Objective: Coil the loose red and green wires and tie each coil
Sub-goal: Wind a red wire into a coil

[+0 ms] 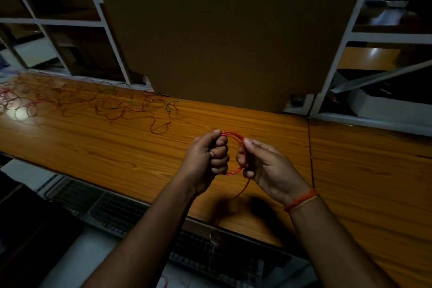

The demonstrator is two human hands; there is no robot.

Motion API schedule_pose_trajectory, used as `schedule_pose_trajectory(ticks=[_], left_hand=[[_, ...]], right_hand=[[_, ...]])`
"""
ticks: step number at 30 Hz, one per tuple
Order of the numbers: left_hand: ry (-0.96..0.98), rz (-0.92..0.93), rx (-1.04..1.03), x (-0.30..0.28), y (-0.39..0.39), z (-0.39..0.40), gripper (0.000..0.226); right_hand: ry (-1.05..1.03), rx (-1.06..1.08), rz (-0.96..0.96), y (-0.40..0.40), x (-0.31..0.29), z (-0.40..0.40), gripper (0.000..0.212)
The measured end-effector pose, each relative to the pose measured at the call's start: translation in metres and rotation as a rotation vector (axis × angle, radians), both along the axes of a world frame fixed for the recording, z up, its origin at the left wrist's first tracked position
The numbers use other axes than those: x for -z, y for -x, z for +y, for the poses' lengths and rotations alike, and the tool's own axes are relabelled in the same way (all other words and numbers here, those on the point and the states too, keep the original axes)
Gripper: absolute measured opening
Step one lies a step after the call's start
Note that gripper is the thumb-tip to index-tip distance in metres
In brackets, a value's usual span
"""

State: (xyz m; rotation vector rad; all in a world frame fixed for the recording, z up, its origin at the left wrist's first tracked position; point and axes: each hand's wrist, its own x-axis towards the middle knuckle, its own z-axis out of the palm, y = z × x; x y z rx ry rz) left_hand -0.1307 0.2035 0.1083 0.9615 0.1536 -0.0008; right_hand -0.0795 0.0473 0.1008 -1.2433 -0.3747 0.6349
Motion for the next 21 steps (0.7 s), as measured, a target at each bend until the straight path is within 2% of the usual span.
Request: schedule_pose_trajectory(ticks=[4,8,10,13,15,17,19,21], left_hand=[[0.113,0.048,0.020,0.004,0.002,0.000,0.026],[0.098,0.045,0.117,-0.002,0.006,0.003,0.033],[0.156,0.046,0.115,-0.007,0.007,0.005,0.035],[0.351,0.007,0.031,-0.009,0.005,0.012,0.031],[0.449,-0.039,-0.038,-0.011,0.005,0.021,0.031],[0.515,-0.077,-0.110,-0.014,0.006,0.034,0.036],[0.569,-0.111,-0.178,-0.018,0.008,0.045,0.044],[0.607,-0.141,-0.216,-0.021,0.008,0.052,0.047]], right_hand=[[0.122,0.006,-0.128,-0.001,-0.001,0.002,0.031],[0.103,0.030,-0.156,0.001,0.001,0.006,0.034],[0.106,0.034,-0.176,0.002,0.004,0.007,0.033],[0.083,0.033,-0.137,0.004,0.017,0.005,0.022],[0.149,0.058,-0.141,0.005,0.032,-0.002,0.008],[0.138,0.152,-0.087,0.009,0.054,-0.011,0.015],[0.062,0.339,0.018,0.013,0.075,-0.018,0.017],[0.107,0.545,0.019,0.017,0.091,-0.024,0.014]])
